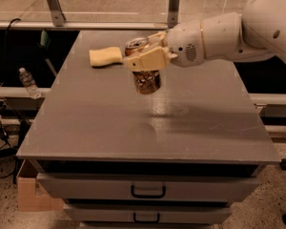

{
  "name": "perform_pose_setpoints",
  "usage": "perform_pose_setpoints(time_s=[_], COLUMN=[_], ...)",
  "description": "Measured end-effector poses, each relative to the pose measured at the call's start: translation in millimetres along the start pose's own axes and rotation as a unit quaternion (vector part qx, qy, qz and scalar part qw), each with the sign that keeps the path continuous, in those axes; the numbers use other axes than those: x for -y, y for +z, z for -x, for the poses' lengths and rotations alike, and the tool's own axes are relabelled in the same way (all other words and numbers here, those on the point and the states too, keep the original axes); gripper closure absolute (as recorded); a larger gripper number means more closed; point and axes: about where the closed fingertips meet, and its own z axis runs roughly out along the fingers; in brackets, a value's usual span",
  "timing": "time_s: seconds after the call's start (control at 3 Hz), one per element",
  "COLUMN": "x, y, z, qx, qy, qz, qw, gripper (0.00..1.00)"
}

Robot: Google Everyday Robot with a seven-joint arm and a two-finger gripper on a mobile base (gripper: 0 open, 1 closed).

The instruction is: Place orange can upright

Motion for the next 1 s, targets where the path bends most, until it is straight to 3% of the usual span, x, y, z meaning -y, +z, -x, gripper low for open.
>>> perform_pose_setpoints(time_s=[0.33,0.67,1.0], x=[-26,-50,-65], y=[-3,-3,4], z=[2,-8,-25], qx=[0.079,0.106,0.107], qy=[-0.052,-0.124,-0.173], qz=[0.052,0.078,0.094], qw=[0.9941,0.9836,0.9744], gripper=[1.00,0.84,0.59])
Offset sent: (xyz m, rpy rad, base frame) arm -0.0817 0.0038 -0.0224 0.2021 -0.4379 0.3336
